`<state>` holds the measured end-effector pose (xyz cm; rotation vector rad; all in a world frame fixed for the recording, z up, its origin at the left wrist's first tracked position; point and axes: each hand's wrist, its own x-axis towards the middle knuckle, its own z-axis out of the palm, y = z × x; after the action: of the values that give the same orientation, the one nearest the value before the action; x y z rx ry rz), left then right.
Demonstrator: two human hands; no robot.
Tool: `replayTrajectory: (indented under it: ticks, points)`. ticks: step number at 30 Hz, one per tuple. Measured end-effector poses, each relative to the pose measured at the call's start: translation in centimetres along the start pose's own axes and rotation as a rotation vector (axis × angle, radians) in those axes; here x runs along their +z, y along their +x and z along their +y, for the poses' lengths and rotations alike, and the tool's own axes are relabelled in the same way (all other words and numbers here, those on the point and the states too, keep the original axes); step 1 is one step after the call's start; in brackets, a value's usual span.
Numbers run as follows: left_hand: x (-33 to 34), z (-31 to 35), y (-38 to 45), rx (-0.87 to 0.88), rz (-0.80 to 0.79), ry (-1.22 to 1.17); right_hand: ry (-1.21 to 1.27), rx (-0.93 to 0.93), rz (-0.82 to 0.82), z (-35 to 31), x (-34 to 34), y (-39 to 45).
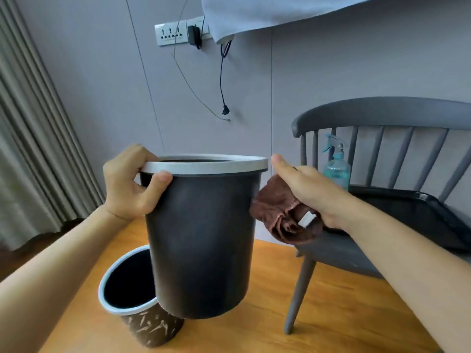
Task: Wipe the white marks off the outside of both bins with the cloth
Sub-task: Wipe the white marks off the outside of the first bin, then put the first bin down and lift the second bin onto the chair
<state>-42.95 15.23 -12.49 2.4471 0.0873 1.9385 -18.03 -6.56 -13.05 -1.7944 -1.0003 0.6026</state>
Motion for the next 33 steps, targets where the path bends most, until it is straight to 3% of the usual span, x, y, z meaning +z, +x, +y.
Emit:
replayTrajectory:
  ticks: [8,14,22,27,33]
  points:
    - [-0.2,-2.3,-7.8,0.114,-0.065,0.13,0.095,0.207,-0.164,3.3,6.2,4.8]
    - [1.7,-3.1,-14.0,0.114,-0.157,0.09,-0.017,0.28,-0.122,6.9,8.6,6.7]
    - [3.9,-4.4,-23.0,-0.022,-0.58,0.016,-0.16,0.315,-0.03,14.5,11.4,8.6]
    - [5.5,-5.1,-27.0,-0.18,-0.628,0.15,-0.182,0.251,0.047,20.0,14.4,10.7]
    - [7.7,-5.6,-31.1,-0.526,-0.68,0.136,-0.167,0.18,0.094,25.7,17.7,12.6]
